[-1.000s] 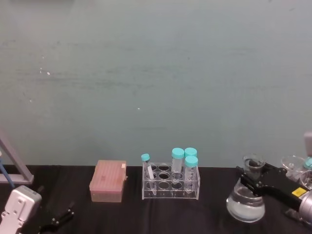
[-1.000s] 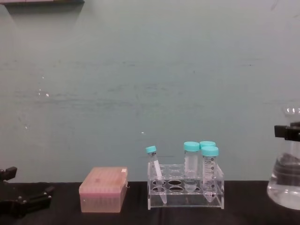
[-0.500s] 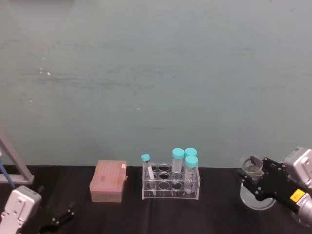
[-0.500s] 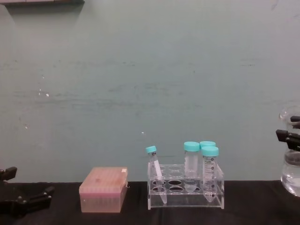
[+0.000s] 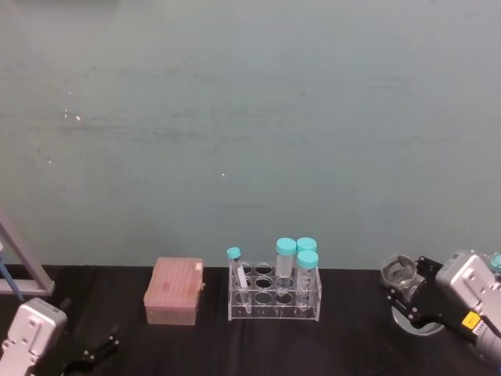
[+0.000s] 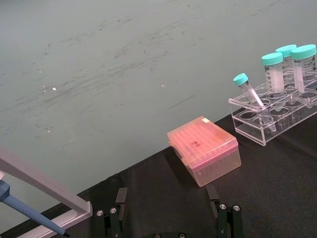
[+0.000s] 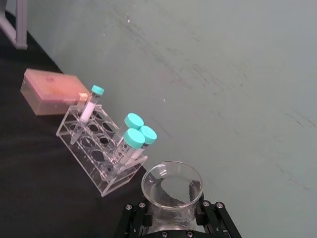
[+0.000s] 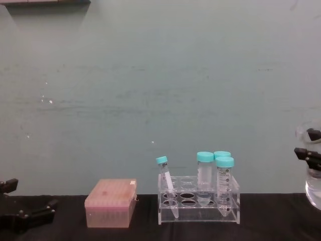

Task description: Pick up the beaker with the right gripper, shake it three times, and then put it down.

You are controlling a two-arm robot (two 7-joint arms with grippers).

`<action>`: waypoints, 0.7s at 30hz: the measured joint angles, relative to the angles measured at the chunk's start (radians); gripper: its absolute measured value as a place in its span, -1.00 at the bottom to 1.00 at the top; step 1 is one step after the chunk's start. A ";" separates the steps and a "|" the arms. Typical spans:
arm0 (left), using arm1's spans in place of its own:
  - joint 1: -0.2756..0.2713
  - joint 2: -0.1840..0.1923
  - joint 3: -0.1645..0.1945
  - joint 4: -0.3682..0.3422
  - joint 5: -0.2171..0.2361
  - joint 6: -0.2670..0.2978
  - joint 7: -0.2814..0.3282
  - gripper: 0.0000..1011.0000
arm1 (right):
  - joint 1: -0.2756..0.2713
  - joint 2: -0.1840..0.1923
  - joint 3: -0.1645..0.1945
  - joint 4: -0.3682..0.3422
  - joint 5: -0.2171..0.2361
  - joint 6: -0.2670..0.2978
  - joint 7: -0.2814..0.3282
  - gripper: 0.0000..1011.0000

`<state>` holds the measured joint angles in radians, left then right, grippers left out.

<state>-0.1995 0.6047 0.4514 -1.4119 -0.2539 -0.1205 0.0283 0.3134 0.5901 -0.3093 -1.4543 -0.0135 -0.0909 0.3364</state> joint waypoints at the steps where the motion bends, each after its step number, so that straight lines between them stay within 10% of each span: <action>1: 0.000 0.000 0.000 0.000 0.000 0.000 0.000 0.98 | 0.000 0.001 -0.001 0.001 -0.007 -0.002 0.000 -0.11; 10: 0.000 0.000 0.000 0.000 0.000 0.000 0.000 0.98 | -0.001 -0.010 0.015 -0.001 -0.034 -0.003 0.005 -0.11; 14: 0.000 0.000 0.000 0.000 0.000 0.000 0.000 0.98 | -0.016 -0.049 0.070 -0.023 0.085 0.085 0.055 -0.11; 20: 0.000 0.000 0.000 0.000 0.000 0.000 0.000 0.98 | -0.037 -0.158 0.198 -0.078 0.409 0.401 0.111 -0.11; 21: 0.000 0.000 0.000 0.000 0.000 0.000 0.000 0.98 | -0.037 -0.158 0.198 -0.078 0.409 0.401 0.111 -0.11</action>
<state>-0.1995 0.6047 0.4514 -1.4120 -0.2539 -0.1205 0.0283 0.2761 0.4323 -0.1114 -1.5322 0.3953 0.3097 0.4476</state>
